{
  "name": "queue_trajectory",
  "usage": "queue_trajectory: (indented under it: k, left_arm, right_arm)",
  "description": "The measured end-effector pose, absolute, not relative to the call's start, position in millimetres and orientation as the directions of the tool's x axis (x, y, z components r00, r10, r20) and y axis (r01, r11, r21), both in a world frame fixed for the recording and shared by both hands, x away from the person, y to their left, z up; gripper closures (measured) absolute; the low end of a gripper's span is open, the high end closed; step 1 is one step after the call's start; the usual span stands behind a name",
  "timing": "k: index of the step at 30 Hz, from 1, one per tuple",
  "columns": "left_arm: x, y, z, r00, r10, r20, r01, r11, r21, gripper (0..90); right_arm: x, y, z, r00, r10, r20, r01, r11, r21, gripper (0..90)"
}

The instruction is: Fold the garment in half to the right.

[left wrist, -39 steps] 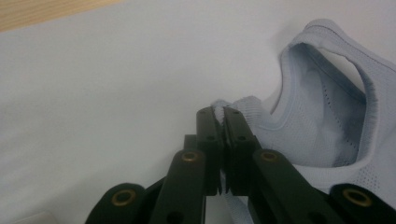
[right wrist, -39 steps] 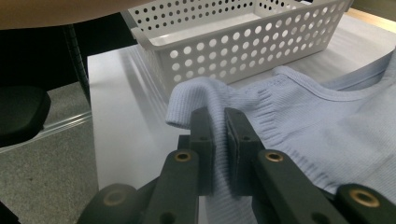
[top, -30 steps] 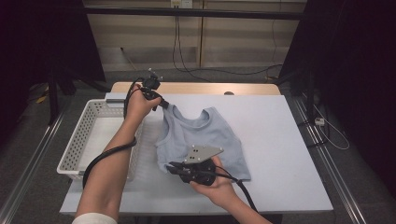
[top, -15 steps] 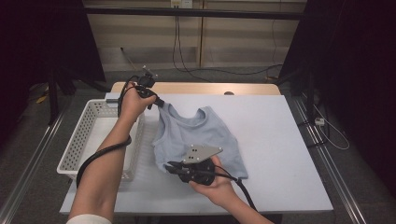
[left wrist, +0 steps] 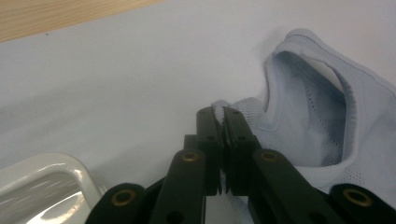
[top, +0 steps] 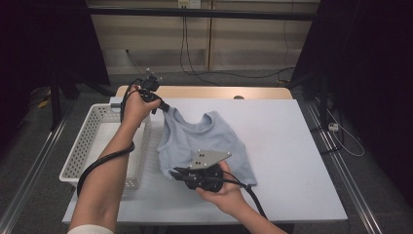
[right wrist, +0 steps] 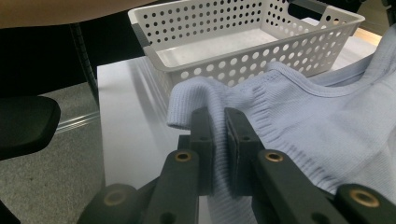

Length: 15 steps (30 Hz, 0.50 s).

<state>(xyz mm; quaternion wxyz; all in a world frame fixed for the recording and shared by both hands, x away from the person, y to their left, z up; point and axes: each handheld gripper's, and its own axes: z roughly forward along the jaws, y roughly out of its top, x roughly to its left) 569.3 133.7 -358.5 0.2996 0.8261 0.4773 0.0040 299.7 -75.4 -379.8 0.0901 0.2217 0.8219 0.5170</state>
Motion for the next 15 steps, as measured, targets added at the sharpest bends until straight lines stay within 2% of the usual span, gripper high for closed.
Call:
queue_trajectory:
  k: [15]
  left_arm:
    - [564.6, 145.2, -349.5, 0.542, 0.794, -0.277, 0.784, -0.357, 0.508, 86.9]
  right_arm:
    - [296.8, -69.3, -377.1, -0.890, 0.450, 0.066, 0.255, 0.374, 0.892, 83.7]
